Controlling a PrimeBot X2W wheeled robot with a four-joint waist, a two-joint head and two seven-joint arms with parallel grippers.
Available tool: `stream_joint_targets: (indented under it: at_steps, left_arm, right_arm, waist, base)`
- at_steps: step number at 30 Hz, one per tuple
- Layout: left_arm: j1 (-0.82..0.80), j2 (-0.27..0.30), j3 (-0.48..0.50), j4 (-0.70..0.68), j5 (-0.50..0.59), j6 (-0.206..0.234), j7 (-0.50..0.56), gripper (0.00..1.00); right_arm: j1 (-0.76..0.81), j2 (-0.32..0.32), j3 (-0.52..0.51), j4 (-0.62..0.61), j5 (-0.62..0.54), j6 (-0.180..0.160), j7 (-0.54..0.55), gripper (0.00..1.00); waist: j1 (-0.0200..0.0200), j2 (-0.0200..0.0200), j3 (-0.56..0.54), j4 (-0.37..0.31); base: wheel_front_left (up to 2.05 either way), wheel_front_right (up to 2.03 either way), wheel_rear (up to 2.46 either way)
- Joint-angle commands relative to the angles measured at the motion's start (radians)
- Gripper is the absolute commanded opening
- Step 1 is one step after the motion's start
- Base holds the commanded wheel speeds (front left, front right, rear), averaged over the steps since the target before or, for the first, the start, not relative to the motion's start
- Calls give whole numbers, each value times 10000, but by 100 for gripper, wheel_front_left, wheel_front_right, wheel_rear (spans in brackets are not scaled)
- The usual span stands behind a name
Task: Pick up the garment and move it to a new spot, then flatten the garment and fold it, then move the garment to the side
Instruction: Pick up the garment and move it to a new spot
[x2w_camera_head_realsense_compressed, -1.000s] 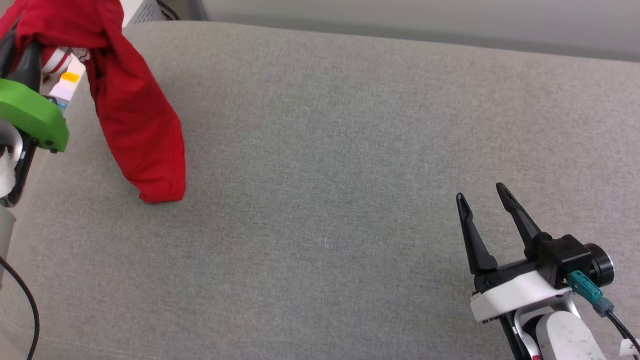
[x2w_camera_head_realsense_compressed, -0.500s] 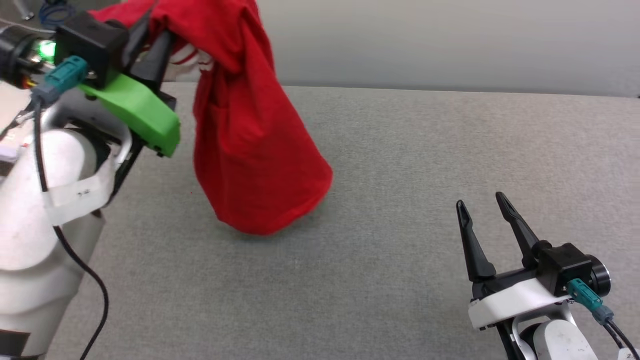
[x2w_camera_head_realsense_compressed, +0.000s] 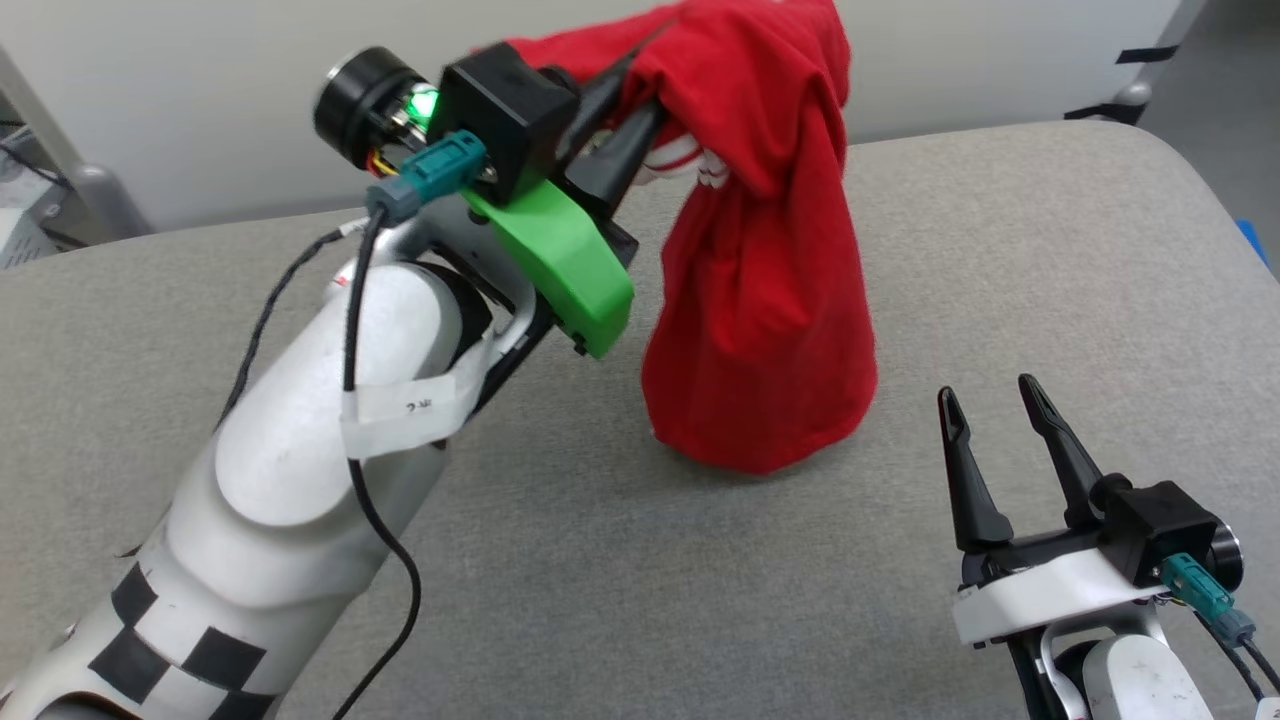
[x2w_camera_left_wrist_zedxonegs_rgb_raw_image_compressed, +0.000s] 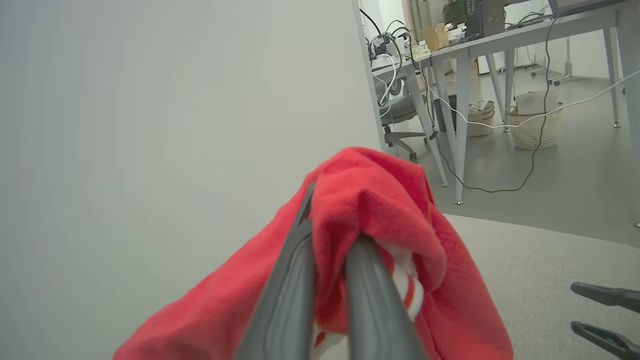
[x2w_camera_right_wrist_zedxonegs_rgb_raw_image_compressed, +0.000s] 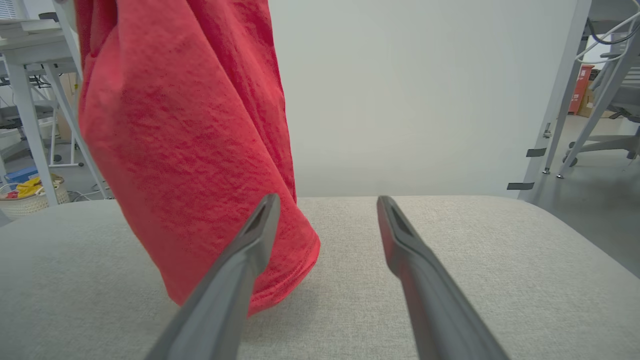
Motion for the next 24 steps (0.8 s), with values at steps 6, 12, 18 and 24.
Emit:
stream_joint_targets:
  at_steps: [6,12,18,24]
  left_arm:
    - [1033,642,-905,1102,-48,-126,414,0]
    - [1063,1553,-2434,2705,-507,-195,949,0]
    - [207,2389,-4056,3908,-1432,-200,791,100]
    - [-367,2114,-3746,5524,-1502,-158,-547,100]
  right_arm:
    - [-141,5,18,-81,203,-7,-49,100]
    - [-304,5,200,-41,299,-7,-49,100]
    - [-475,6,284,63,290,-7,-49,100]
    - [-495,6,266,150,187,-7,-49,100]
  waist:
    - [1,-1,552,-851]
    - [1,-1,877,-946]
    - [1,-1,1012,-782]
    - [1,-1,779,-361]
  base:
    - [0,0,0]
    - [0,0,0]
    - [0,0,0]
    - [0,0,0]
